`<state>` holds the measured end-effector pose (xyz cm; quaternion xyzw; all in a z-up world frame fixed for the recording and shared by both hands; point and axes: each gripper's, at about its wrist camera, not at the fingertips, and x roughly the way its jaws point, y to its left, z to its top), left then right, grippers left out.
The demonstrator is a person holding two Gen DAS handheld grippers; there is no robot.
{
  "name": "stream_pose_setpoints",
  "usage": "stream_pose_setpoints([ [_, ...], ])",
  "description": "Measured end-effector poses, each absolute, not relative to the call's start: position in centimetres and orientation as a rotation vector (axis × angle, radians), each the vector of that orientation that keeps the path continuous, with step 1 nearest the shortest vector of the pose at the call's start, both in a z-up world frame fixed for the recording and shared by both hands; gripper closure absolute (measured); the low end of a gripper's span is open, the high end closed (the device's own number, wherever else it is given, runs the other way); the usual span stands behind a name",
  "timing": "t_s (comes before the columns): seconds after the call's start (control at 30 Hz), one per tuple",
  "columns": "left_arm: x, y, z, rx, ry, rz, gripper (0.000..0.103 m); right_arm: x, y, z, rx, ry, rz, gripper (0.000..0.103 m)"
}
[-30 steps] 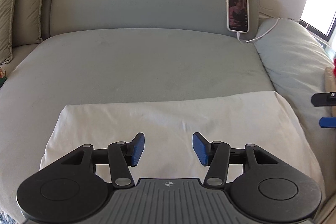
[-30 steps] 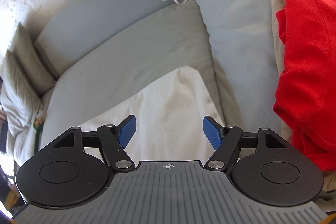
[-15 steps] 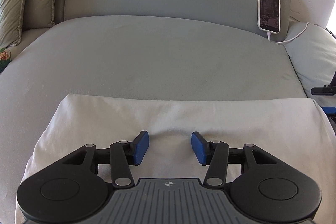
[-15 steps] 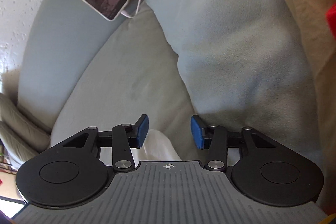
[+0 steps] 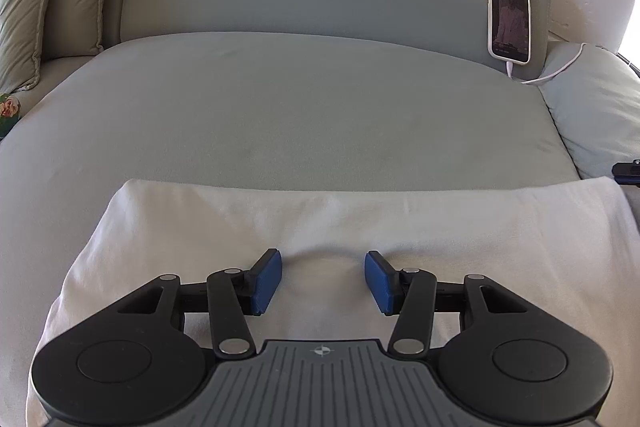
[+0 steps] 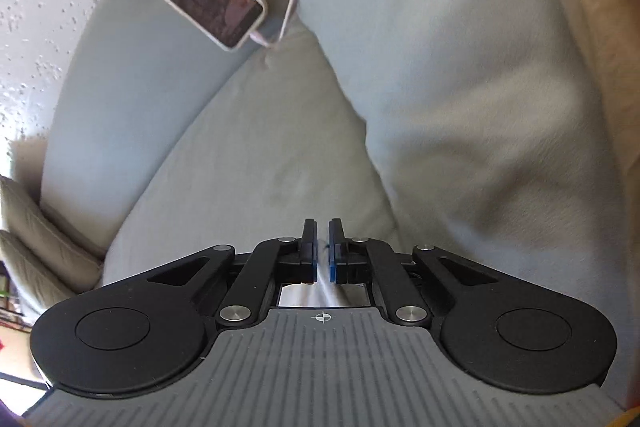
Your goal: Fold clothes
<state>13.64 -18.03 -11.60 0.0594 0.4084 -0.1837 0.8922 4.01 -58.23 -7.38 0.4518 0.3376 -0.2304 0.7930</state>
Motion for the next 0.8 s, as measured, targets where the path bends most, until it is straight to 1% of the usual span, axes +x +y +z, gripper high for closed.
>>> stream_pose_setpoints([
  [0.03,13.6,-18.0,-11.6,0.122,0.847,-0.381,0.054,3.8,-58.2,-6.8,0.916,0.708,-0.543,0.102],
  [0.1,13.6,-18.1,-11.6,0.124,0.846,-0.383,0.054,3.4,-58.6,-6.0,0.855,0.701,-0.608,0.102],
  [0.17,13.6,-18.1,-11.6,0.126,0.845,-0.384,0.054,2.9,-59.0,-5.8,0.902,0.728,-0.599,0.098],
  [0.2,13.6,-18.1,-11.6,0.127,0.845,-0.383,0.054,2.6,-58.8,-5.5,0.91,0.738,-0.572,0.098],
  [0.33,13.5,-18.1,-11.6,0.133,0.842,-0.38,0.054,2.2,-55.9,-4.6,0.83,0.746,-0.421,0.097],
  [0.43,13.5,-18.1,-11.7,0.13,0.841,-0.383,0.054,1.8,-53.2,-4.5,0.767,0.761,-0.334,0.093],
  [0.5,13.5,-18.1,-11.7,0.129,0.841,-0.384,0.054,1.6,-51.9,-5.2,0.716,0.816,-0.321,0.092],
  [0.6,13.5,-18.1,-11.7,0.132,0.84,-0.384,0.054,1.3,-51.1,-6.6,0.55,0.955,-0.468,0.091],
  [0.63,13.5,-18.1,-11.7,0.132,0.839,-0.384,0.054,0.9,-51.0,-6.5,0.504,0.972,-0.52,0.09],
  [0.67,13.5,-18.0,-11.7,0.133,0.838,-0.385,0.054,0.5,-51.0,-6.3,0.468,0.985,-0.562,0.096],
  [0.7,13.3,-17.9,-11.6,0.125,0.836,-0.39,0.054,-0.1,-50.8,-5.8,0.477,0.983,-0.565,0.094],
  [0.8,12.9,-17.2,-11.2,0.094,0.831,-0.414,0.055,-1.9,-48.5,-2.7,0.418,0.919,-0.569,0.081],
])
